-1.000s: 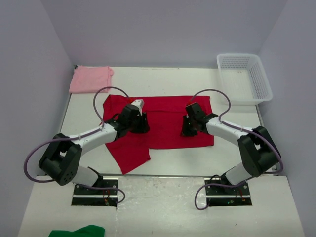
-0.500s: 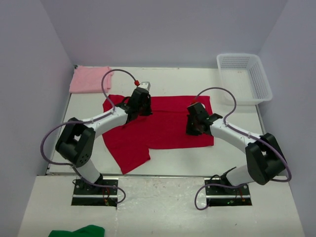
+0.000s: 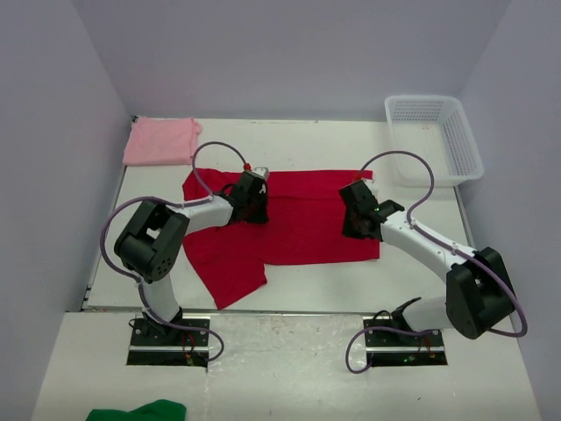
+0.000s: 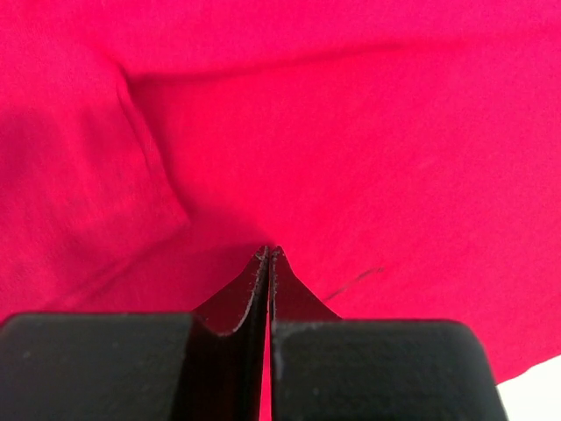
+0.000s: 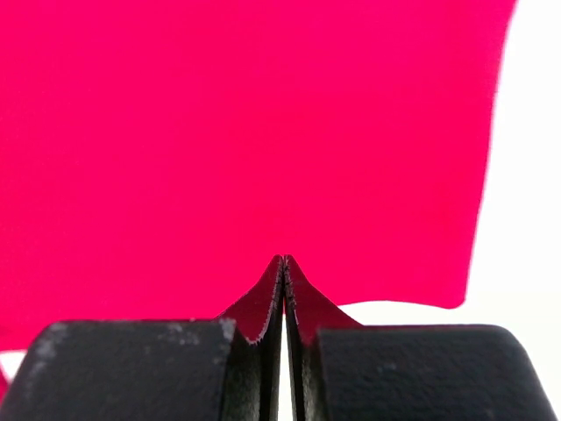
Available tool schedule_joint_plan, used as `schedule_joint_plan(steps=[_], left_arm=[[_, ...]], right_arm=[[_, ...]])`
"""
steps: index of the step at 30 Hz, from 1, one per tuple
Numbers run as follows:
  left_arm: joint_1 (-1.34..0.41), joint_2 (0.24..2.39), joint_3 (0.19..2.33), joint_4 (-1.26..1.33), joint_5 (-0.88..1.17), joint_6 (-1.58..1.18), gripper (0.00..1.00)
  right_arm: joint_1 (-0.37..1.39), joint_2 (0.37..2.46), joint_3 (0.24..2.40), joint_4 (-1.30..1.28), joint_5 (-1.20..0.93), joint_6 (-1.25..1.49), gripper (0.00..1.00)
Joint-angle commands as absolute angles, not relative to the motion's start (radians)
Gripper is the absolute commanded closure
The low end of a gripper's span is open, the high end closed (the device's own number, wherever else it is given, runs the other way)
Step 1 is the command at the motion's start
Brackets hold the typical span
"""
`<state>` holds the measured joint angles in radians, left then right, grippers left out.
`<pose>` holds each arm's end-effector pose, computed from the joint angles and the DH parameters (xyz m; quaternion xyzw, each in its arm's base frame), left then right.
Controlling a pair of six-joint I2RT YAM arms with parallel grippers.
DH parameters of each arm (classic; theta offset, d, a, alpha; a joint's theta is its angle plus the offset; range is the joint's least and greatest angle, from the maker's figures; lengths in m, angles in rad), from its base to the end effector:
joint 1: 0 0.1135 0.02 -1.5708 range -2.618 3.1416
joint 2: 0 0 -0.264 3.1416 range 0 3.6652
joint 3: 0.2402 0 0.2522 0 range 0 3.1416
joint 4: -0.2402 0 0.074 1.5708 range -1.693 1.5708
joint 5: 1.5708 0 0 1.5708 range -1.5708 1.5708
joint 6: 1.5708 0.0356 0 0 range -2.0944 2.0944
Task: Fold and stack the t-shirts
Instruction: Fold the flattened tshirt in 1/3 of the way, then grap the side of the flattened tshirt closest away from the robot with both arms
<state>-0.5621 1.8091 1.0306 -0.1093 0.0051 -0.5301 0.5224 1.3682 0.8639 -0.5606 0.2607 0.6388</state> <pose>0.3113 -0.1963 0.1557 0.0159 0.9421 -0.1760 0.2849 0.2324 0.1232 0.2114 0.0883 0.9564 0.0309 0.2765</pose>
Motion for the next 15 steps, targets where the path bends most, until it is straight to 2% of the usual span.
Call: schedule_joint_plan(steps=[1,11,15], left_arm=[[-0.558,1.773,0.98,-0.083,0.037,-0.526,1.0],[-0.514,1.752,0.902,-0.141,0.005,-0.587,1.0],[-0.441,1.71,0.824,-0.117,0.005,-0.603,1.0]], right_arm=[[0.503,1.365,0.908,-0.6,0.357,0.661,1.0],[0.48,1.307,0.884,-0.62,0.388,0.701,1.0],[0.471,1.238,0.815,-0.592,0.367,0.732,1.0]])
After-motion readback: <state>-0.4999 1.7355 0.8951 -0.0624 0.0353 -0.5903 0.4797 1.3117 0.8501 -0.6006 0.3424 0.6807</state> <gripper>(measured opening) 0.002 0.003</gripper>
